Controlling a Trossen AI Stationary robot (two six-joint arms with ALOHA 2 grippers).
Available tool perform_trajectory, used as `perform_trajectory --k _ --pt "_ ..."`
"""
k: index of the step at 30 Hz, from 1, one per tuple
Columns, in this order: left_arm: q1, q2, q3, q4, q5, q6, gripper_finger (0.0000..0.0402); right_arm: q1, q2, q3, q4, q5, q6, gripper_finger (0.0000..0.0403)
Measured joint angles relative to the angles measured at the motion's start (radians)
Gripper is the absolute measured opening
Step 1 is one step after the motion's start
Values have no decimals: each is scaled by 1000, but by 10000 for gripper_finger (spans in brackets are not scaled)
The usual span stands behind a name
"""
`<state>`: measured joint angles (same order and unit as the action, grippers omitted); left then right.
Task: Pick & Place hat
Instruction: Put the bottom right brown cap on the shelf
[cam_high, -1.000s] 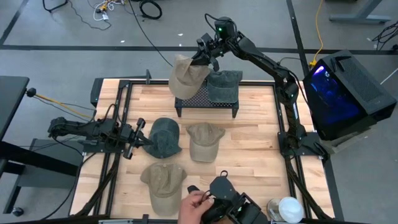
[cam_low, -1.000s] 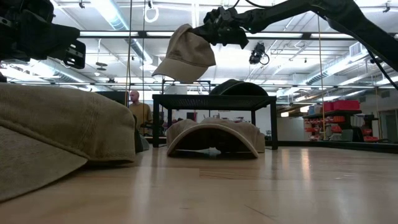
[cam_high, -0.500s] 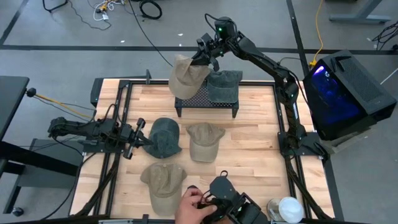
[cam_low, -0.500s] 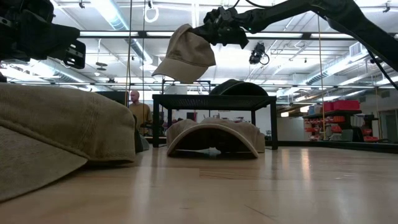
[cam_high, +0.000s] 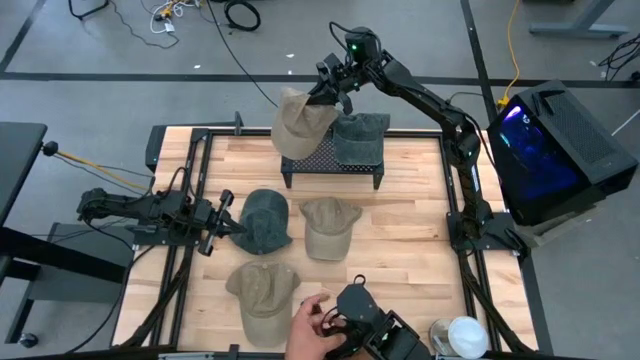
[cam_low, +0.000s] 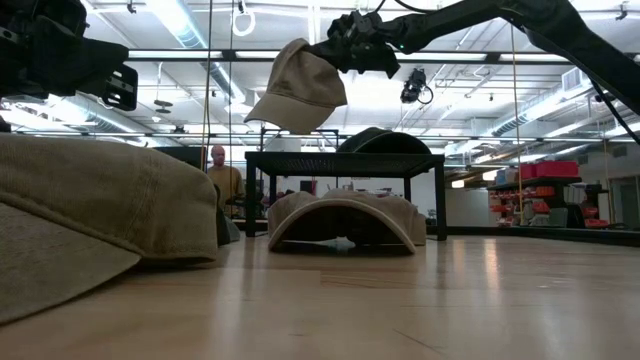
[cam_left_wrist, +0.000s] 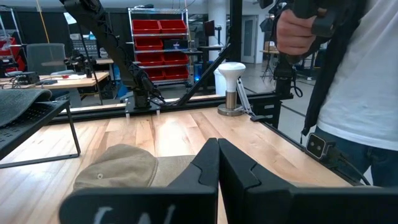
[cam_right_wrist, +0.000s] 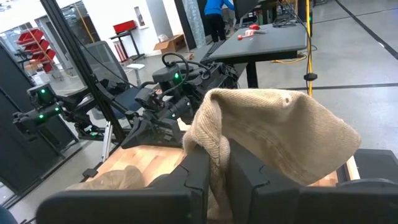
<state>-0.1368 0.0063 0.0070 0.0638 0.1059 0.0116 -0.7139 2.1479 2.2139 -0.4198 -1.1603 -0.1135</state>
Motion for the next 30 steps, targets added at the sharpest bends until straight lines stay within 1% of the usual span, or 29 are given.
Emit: perform_trajectory --k 8,13,17,20,30 --pt "0 0 0 0 0 0 3 2 0 0 13 -52 31 36" --pt "0 0 0 0 0 0 3 -5 0 0 15 -135 53 36" --pt "0 0 0 0 0 0 3 -13 0 0 15 -147 53 36" --pt "0 0 0 0 0 0 3 -20 0 0 15 -181 53 36" --pt "0 0 0 0 0 0 3 -21 -1 0 22 -185 55 36"
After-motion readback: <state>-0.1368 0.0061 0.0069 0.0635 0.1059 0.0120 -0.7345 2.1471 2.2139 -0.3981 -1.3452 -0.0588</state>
